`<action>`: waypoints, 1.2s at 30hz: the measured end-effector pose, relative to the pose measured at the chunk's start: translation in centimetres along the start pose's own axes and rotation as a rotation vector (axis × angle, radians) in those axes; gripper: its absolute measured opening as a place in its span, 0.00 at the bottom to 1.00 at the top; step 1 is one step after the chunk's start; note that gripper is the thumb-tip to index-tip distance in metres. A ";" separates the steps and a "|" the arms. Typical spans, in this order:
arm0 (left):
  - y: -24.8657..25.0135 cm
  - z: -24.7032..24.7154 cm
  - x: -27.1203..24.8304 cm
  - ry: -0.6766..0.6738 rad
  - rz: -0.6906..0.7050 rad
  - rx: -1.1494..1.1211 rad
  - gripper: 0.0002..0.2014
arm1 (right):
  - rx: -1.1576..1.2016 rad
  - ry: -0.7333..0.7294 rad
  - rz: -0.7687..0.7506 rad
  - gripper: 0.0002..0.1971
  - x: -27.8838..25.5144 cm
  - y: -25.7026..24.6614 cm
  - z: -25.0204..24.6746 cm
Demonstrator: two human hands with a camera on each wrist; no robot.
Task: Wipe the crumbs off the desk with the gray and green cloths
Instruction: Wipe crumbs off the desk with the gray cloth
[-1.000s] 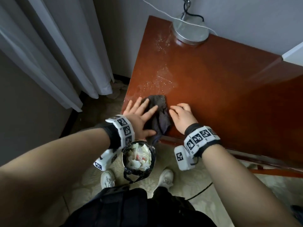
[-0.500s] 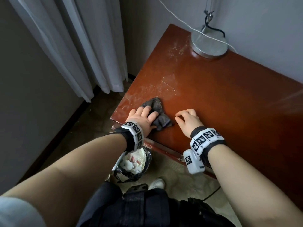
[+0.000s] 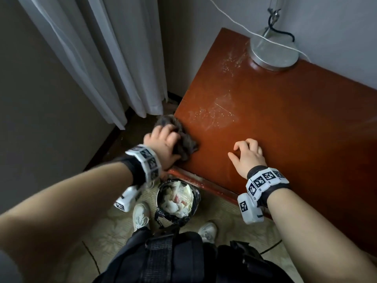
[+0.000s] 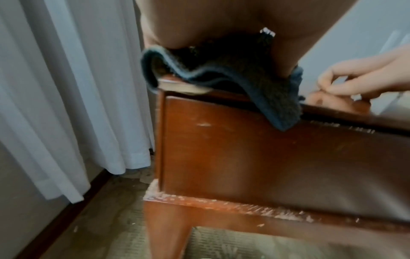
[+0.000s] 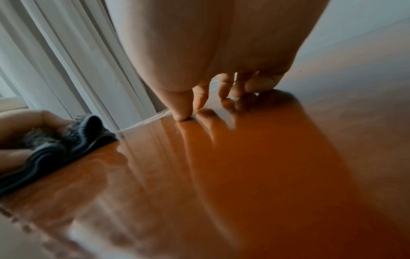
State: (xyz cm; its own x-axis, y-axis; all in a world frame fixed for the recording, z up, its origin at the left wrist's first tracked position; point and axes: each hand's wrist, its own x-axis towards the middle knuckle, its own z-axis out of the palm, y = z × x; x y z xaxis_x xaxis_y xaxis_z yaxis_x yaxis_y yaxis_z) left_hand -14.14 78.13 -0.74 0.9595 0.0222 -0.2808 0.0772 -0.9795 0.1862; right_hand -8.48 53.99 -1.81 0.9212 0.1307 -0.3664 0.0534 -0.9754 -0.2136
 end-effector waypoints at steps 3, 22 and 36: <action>2.1 1.1 -0.2 -0.040 0.008 -0.004 0.29 | -0.003 -0.007 0.003 0.13 0.1 0.1 0.1; 1.6 1.0 5.1 -0.090 0.093 0.040 0.30 | -0.020 -0.023 0.004 0.14 0.1 0.0 0.1; 3.1 -1.0 5.9 -0.006 0.652 -0.051 0.31 | 0.130 -0.080 0.046 0.12 1.5 0.6 -1.7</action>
State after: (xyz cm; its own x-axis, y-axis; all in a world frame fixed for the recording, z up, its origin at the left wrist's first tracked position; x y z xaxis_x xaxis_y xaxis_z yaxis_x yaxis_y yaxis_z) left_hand -7.92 75.45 -0.87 0.8124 -0.5744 -0.1006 -0.5071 -0.7811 0.3643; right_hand -6.45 53.28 -0.95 0.8877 0.1048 -0.4484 -0.0434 -0.9504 -0.3081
